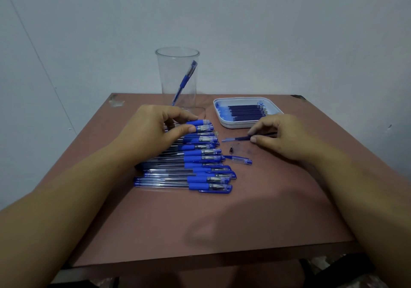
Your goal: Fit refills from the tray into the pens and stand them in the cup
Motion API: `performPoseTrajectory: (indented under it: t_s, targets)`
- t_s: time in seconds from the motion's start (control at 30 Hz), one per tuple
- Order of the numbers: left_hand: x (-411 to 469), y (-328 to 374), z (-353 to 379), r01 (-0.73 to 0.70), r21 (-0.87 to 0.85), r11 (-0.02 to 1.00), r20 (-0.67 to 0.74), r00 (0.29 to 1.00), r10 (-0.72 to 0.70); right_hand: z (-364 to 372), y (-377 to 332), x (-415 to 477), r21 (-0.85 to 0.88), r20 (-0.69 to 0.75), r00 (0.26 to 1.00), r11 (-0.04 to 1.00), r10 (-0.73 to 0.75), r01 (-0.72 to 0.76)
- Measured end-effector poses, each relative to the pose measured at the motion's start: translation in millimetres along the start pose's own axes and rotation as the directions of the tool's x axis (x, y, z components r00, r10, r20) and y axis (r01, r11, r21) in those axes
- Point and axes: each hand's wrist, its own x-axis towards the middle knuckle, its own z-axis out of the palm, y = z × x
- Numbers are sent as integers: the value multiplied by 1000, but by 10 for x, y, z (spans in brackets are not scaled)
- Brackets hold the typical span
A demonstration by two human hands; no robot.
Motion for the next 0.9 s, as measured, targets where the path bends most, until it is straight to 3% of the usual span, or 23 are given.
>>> performPoseTrajectory:
  t_s: [0.33,0.53,0.7,0.9]
  targets:
    - [3,25,3,-14,-22,1000,-10,1000,14,15,7,21,-79,6,1000,997,-22,22]
    - [6,-54,15,-5,-12,1000,-20,1000,5,-133,-95,196,-148,-111,992,988,-55,38]
    - [5,-47,8,-20,-47,999,-37,999,18,-255,-45,579,-261,32,996,962,87,-76]
    - [10,-47,-18,-16,-37,999,-21,1000,15,-191,72,879,-325,221,948,933,231,-152]
